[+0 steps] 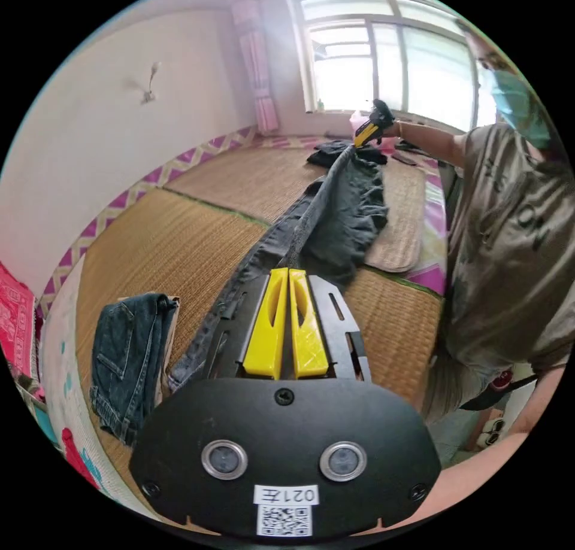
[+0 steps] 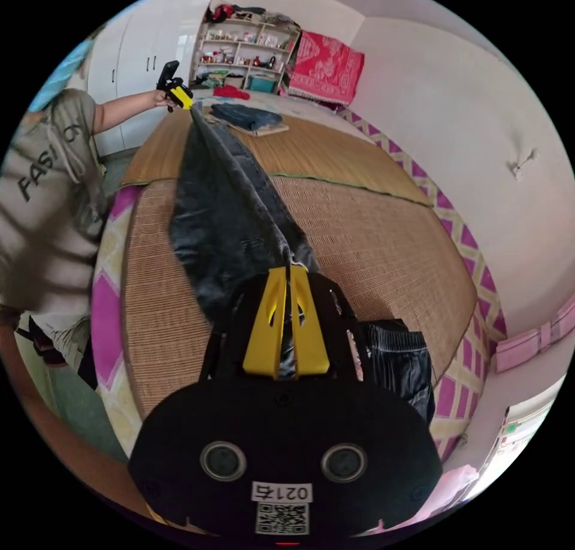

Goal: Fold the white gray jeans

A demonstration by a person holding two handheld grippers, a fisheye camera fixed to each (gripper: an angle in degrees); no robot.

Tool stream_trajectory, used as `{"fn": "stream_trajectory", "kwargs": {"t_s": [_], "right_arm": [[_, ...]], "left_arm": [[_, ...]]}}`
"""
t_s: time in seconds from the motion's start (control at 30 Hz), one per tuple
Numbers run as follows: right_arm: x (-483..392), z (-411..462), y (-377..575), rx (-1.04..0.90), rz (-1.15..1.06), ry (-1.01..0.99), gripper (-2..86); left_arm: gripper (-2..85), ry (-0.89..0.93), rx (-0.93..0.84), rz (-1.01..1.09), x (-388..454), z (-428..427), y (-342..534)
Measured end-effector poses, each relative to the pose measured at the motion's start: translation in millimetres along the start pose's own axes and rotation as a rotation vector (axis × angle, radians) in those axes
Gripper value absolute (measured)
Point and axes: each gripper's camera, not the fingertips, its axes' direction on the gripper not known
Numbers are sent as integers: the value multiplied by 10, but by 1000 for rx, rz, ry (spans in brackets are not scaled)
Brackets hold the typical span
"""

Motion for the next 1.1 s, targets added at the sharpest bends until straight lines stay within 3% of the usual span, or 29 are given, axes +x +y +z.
{"fn": "stream_trajectory", "kwargs": {"t_s": [0.17, 0.37, 0.47, 0.57, 0.7, 0.77, 0.87, 0.97, 1.1], "right_arm": [[-1349, -1126, 597, -5, -54, 41, -4], [-2363, -1138, 1477, -154, 57, -8, -3], [-2530, -841, 1904, -211, 173, 2, 0], [-2421, -1058, 2133, -149, 293, 13, 9], [-2151, -1770, 2335, -60, 329, -114, 43], [-1916, -2311, 2531, 155, 409, -96, 61], [-1704, -2626, 2614, 321, 491, -4, 72], [-1558, -2598, 2479, 311, 514, 52, 60], [-1420, -2368, 2250, 213, 502, 101, 2]], "left_arm": [[-10, 28, 24, -55, 914, -621, 556], [-10, 186, 23, -355, 1264, -208, 1682], [-10, 235, 34, -478, 1297, 61, 2143], [-9, 266, 123, -541, 1175, -58, 2406], [-9, 51, 317, -665, 834, -827, 2760], [-10, -128, 244, -830, 575, -983, 2962], [-10, -319, -57, -938, 202, -765, 3144], [-10, -302, -79, -937, -54, -662, 3174], [-9, -314, -242, -877, -481, -422, 2986]]}}
